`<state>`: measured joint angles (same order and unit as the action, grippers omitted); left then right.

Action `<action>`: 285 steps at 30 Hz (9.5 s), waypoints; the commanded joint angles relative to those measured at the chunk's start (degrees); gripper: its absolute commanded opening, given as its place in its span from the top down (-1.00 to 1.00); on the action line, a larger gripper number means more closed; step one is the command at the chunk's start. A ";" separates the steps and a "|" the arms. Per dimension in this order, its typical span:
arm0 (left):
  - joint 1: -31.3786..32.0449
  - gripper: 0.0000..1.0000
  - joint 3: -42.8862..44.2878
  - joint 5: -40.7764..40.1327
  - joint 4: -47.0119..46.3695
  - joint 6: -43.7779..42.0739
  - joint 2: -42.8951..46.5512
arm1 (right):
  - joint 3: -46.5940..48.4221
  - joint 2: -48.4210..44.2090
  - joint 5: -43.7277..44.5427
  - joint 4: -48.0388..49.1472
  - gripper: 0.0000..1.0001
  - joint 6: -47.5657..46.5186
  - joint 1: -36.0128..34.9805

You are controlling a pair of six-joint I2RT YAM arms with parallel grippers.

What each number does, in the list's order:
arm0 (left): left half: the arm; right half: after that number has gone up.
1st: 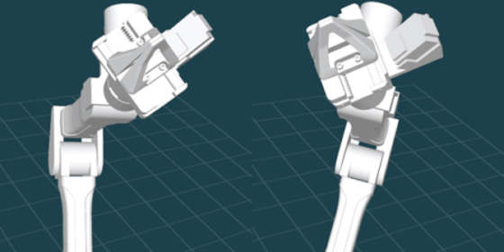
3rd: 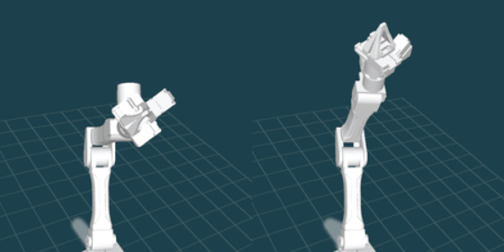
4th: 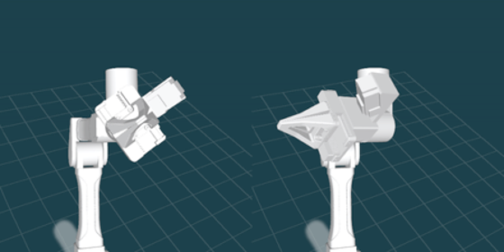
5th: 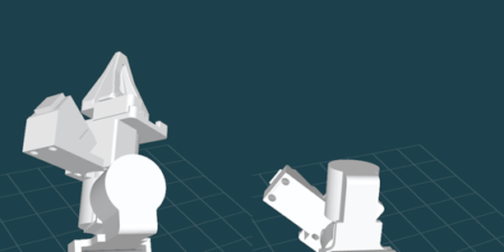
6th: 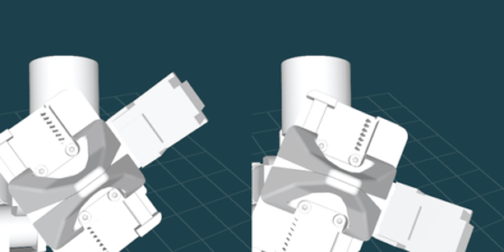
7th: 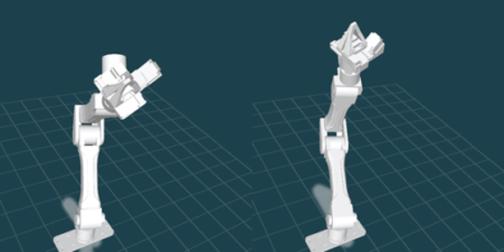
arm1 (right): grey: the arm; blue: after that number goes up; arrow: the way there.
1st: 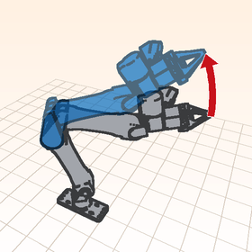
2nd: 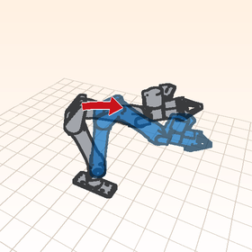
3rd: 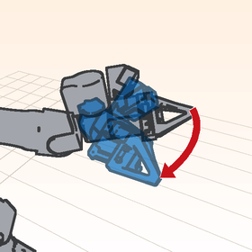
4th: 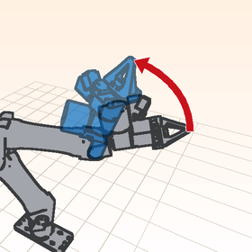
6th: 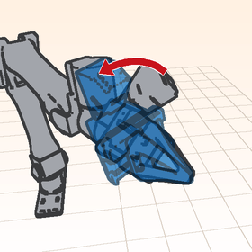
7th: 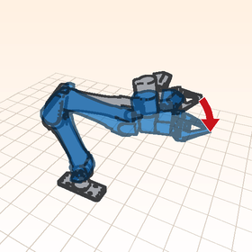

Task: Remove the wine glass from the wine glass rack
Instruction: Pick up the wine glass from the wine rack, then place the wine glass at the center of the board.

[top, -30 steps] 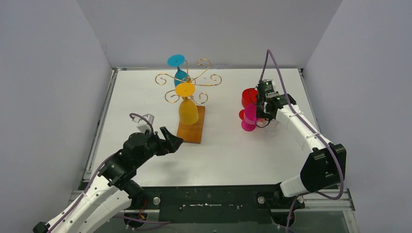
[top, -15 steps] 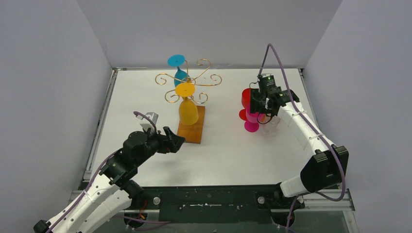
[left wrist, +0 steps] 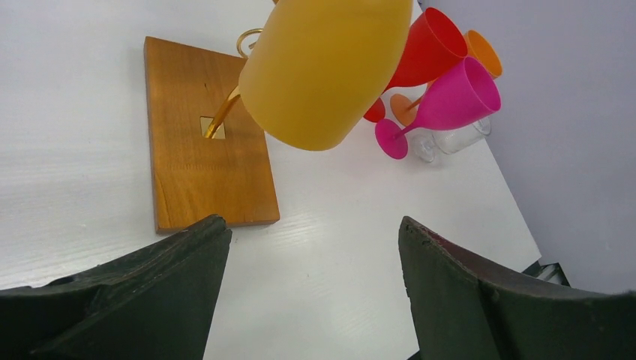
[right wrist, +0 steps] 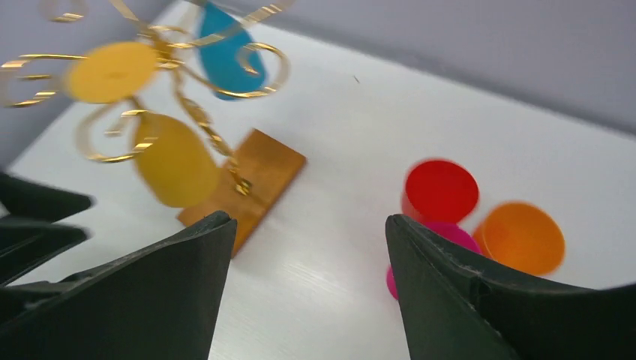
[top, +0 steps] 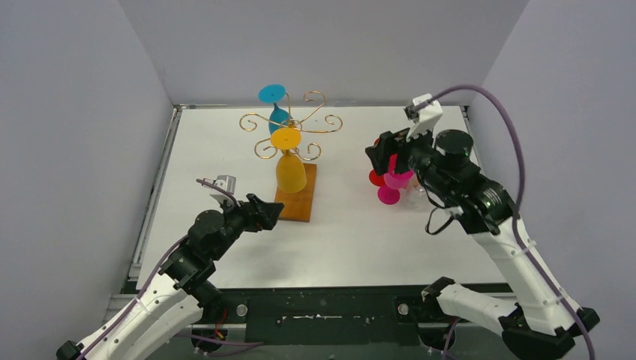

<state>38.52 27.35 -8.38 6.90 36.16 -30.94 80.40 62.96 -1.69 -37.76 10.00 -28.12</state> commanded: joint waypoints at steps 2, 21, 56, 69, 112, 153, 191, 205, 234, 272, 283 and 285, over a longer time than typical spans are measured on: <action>-0.15 -0.60 -4.56 -3.07 -11.46 7.78 0.92 | -1.55 -7.09 -2.89 15.86 -0.51 -12.57 -10.60; -0.24 -0.61 -11.46 -1.06 -21.31 16.76 -1.02 | 11.74 16.46 31.86 16.66 -0.48 -53.98 -47.83; -0.26 -0.61 -13.03 0.40 -30.53 20.00 -5.36 | 21.48 32.01 20.19 10.50 -0.04 -55.09 -34.69; -0.23 -0.61 -13.12 -0.15 -28.83 19.91 -4.28 | 18.75 31.32 19.83 16.16 0.42 -56.57 -35.13; -0.23 -0.60 -4.49 3.94 -7.56 11.83 12.27 | 15.19 24.94 24.37 20.52 1.00 -64.32 -40.57; -0.25 -0.50 13.60 31.02 -12.25 -8.74 -4.31 | -9.85 -0.80 2.05 27.53 1.00 -57.15 -43.42; -0.13 1.00 9.95 41.68 -27.88 3.68 -14.80 | -19.87 -7.68 2.28 30.96 1.00 -45.46 -43.41; -0.14 1.00 6.77 37.84 -26.52 12.53 -13.11 | -23.84 -10.49 4.99 35.24 -0.08 -40.73 -43.43; -0.13 1.00 -11.16 -4.34 -9.22 63.69 4.73 | -32.76 -14.80 6.17 40.31 -0.34 -2.55 -44.61; 0.06 1.00 -20.97 -5.28 -24.02 83.82 3.68 | -26.09 6.65 25.32 44.82 0.55 -4.82 -51.77; 0.09 1.00 -22.21 -5.06 -25.80 84.84 3.90 | -24.91 9.95 30.92 44.37 0.74 -5.73 -53.88; 0.13 1.00 -22.14 -5.19 -25.87 84.87 4.11 | -24.81 10.23 31.18 44.16 0.81 -6.12 -53.96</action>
<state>38.20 4.95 -14.85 -13.96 120.09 -27.53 54.15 72.44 28.34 2.87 3.33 -81.47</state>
